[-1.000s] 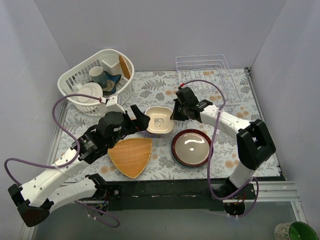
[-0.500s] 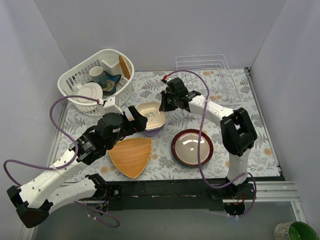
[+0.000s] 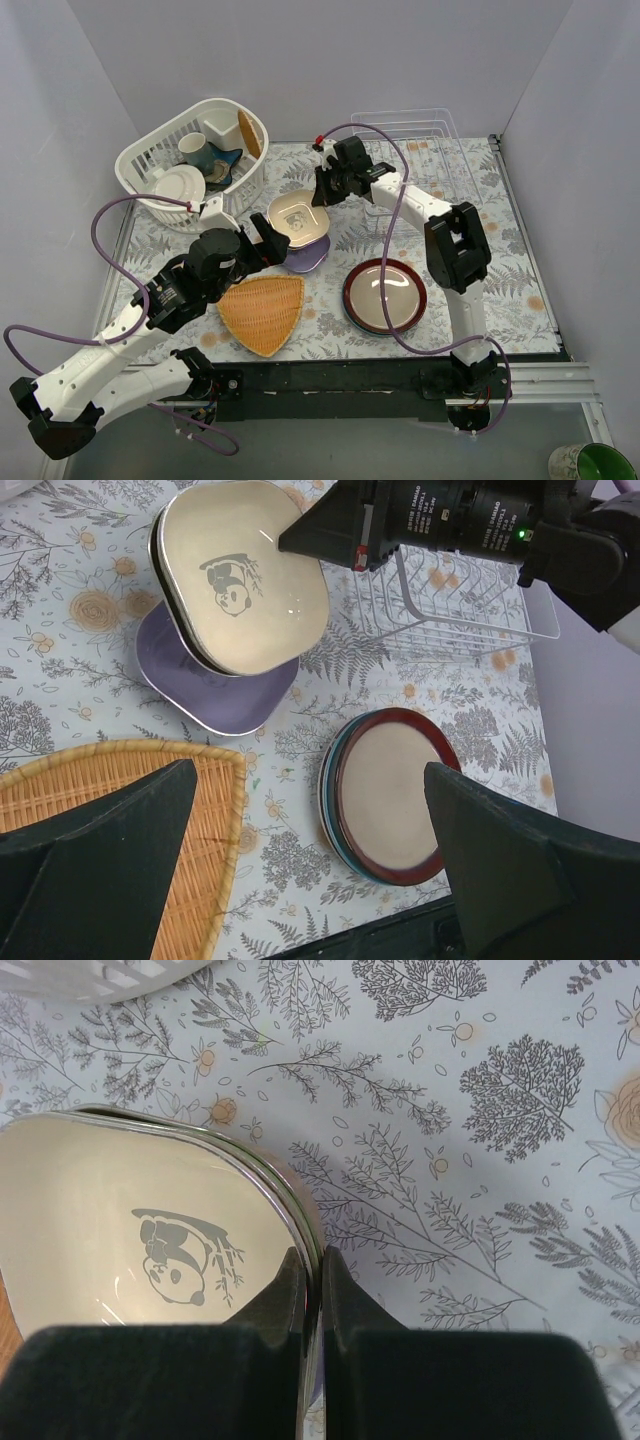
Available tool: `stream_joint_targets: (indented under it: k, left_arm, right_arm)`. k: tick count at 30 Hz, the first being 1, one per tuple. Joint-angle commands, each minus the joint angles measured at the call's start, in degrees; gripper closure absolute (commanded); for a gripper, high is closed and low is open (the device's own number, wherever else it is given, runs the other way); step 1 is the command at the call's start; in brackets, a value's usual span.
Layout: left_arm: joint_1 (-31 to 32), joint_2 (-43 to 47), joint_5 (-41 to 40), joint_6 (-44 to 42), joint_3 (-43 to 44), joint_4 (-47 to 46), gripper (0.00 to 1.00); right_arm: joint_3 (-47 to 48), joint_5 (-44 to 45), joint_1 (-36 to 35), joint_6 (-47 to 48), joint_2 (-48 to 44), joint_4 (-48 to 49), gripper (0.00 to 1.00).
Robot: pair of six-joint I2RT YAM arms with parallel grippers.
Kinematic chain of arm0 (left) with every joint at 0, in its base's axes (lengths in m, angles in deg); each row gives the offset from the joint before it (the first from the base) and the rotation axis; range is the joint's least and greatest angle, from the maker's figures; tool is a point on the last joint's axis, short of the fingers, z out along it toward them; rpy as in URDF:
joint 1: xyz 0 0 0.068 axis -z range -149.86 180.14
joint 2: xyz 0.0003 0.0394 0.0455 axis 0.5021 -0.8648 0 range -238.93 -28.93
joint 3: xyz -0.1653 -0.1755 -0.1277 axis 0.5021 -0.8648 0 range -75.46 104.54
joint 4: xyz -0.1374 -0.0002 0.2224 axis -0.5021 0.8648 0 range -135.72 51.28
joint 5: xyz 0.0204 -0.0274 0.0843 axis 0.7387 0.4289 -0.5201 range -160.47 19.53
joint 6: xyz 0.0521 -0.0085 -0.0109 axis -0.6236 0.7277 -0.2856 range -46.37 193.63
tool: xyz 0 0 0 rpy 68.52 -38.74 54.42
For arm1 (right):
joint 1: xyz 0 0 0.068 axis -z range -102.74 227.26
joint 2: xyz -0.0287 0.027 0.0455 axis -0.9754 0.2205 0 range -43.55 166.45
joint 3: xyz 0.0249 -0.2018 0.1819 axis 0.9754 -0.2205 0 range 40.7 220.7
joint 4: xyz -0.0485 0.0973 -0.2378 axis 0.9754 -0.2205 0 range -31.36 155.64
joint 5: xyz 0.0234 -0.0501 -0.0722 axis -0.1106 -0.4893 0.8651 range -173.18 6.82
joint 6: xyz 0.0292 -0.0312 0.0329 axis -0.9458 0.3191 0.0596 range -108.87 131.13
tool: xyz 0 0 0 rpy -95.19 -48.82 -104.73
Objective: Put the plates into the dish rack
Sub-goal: Place the plate at the center of the board.
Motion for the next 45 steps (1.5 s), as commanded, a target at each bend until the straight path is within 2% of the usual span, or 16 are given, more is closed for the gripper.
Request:
stream_joint_targets:
  k: [1, 6, 23, 35, 42, 45]
  left_arm:
    - [-0.20, 0.73, -1.68, 0.32, 2.41, 1.03, 0.02]
    - [-0.29, 0.91, -1.95, 0.50, 2.50, 1.47, 0.02]
    - [-0.29, 0.55, -1.51, 0.94, 1.97, 0.86, 0.02]
    - [-0.20, 0.64, -1.42, 1.20, 1.71, 1.03, 0.02]
    - [-0.29, 0.99, -1.42, 1.55, 1.36, 1.12, 0.02]
    - [-0.20, 1.17, -1.51, 1.73, 1.18, 1.30, 0.02]
  right_arm:
    - [7.03, -5.63, 0.62, 4.72, 2.74, -2.38, 0.99]
    - [9.59, -6.95, 0.71, 8.67, 4.85, -5.81, 0.99]
    - [8.45, -10.20, 0.71, 14.83, 3.97, -9.50, 0.99]
    - [9.24, -11.96, 0.71, 16.85, 4.67, -11.44, 0.98]
    - [8.81, -13.28, 0.63, 16.33, 4.50, -10.65, 0.67]
    - [8.63, -13.72, 0.63, 15.98, 4.15, -10.04, 0.61]
